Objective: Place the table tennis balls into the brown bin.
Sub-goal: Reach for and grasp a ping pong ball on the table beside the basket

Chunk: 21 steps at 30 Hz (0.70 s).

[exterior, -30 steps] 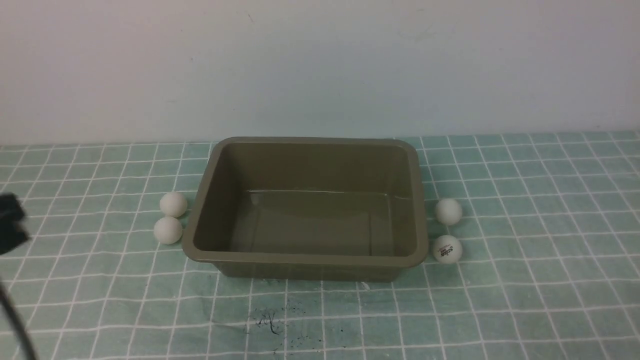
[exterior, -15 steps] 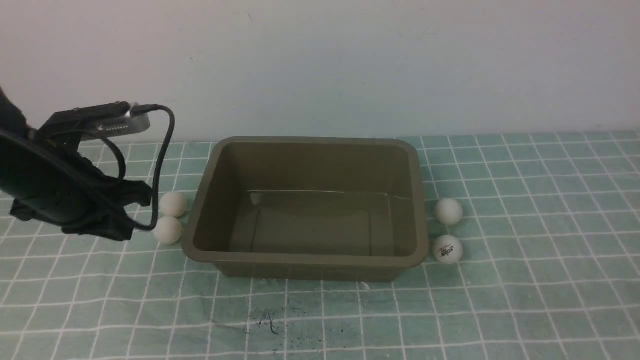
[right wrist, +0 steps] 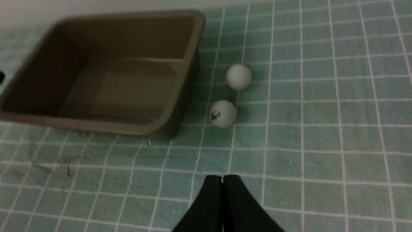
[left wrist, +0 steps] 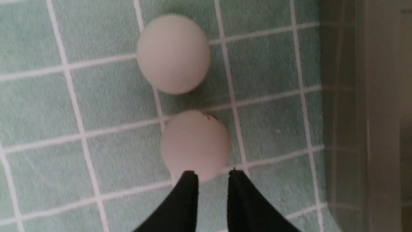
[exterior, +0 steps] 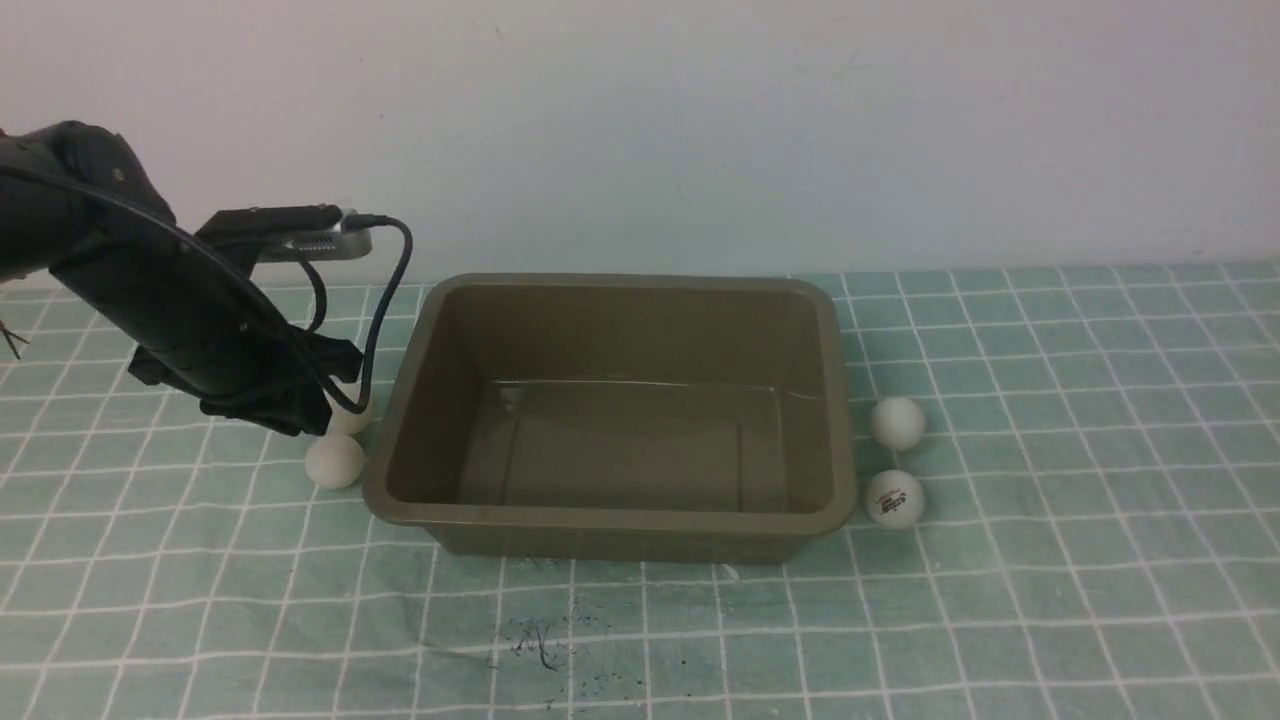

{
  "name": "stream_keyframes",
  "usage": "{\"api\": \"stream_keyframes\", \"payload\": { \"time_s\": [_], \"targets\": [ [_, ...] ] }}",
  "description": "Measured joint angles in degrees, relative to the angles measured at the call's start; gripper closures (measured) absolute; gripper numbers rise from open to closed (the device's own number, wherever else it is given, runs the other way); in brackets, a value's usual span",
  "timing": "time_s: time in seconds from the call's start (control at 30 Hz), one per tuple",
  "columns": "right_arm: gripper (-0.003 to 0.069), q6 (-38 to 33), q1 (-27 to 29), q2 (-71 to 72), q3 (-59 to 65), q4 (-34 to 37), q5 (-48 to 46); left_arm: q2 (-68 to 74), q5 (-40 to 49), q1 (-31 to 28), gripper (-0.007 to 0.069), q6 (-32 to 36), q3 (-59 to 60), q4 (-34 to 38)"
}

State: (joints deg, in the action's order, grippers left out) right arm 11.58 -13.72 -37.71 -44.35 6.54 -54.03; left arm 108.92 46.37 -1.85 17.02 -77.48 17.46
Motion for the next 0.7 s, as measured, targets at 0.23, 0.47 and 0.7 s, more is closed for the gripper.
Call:
{"api": "stream_keyframes", "payload": {
  "time_s": [0.23, 0.47, 0.7],
  "targets": [
    [0.0673, -1.6, 0.0, -10.6, -2.3, 3.7, 2.8, 3.4, -3.6, 0.0, 0.0181, 0.2, -0.2, 2.1],
    [0.0671, -1.6, 0.0, -18.5, -2.7, 5.6, 5.3, 7.7, -4.5, 0.0, 0.0126, 0.2, -0.2, 3.6],
    [0.0625, -1.6, 0.0, -24.5, -7.3, 5.4, 5.1, 8.3, -4.2, 0.0, 0.0272, 0.2, -0.2, 3.7]
  ]
}}
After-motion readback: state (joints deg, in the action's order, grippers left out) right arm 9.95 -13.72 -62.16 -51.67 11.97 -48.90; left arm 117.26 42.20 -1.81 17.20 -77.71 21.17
